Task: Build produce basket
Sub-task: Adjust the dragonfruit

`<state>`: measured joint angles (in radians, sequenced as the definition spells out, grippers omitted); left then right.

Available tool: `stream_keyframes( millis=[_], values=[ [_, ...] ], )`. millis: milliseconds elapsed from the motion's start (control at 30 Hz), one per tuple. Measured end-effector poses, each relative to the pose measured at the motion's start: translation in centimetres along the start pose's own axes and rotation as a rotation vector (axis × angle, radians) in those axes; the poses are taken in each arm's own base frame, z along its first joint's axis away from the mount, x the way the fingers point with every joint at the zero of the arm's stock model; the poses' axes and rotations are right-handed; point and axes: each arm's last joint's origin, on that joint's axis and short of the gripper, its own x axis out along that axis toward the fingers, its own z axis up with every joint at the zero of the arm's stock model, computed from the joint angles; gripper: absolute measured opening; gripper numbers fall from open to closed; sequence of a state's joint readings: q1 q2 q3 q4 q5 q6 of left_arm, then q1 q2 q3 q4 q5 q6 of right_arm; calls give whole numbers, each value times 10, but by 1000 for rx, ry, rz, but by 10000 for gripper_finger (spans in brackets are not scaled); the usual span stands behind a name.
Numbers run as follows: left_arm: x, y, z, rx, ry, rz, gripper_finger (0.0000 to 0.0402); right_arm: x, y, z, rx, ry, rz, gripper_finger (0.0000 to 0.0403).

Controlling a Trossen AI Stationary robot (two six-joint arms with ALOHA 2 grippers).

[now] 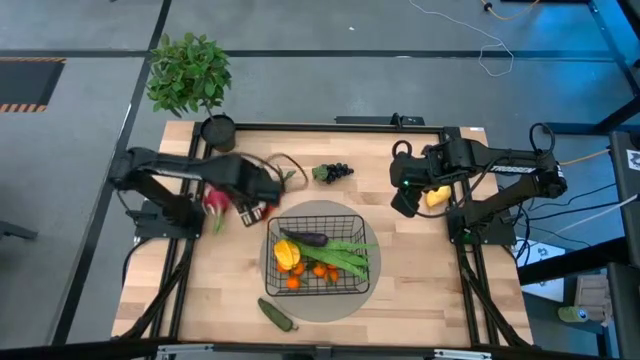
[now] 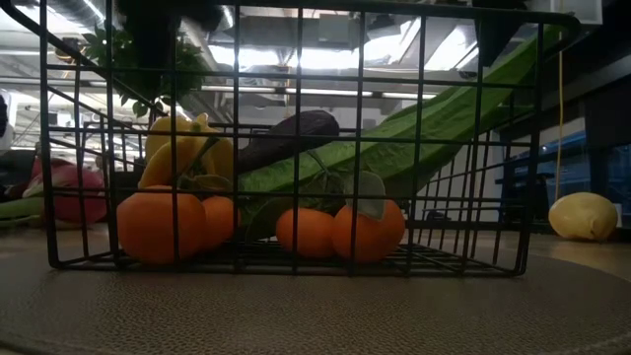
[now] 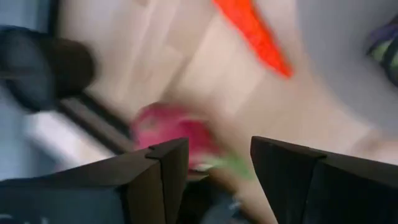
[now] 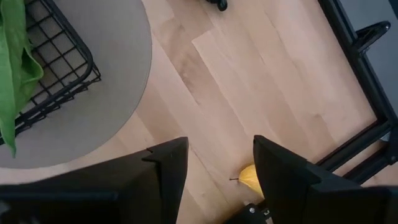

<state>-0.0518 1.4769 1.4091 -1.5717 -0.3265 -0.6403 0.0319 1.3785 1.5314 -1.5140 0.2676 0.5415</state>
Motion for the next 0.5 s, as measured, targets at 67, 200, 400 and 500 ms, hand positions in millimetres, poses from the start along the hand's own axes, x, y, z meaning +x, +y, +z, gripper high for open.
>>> stream_keyframes(
  millis=[67, 200, 400, 500],
  values=[
    [12, 15, -4, -78, 42, -1, 163, 0, 0, 0, -25, 2, -1, 171],
    [47, 37, -14, -224, 160, 19, 163, 0, 0, 0, -31, 2, -2, 171],
    [71, 42, -30, -405, 302, -15, 163, 0, -1, 1, -32, -25, -49, 171],
    [77, 43, -39, -449, 385, 33, 163, 0, -3, 1, -30, -48, -89, 171]
  ],
)
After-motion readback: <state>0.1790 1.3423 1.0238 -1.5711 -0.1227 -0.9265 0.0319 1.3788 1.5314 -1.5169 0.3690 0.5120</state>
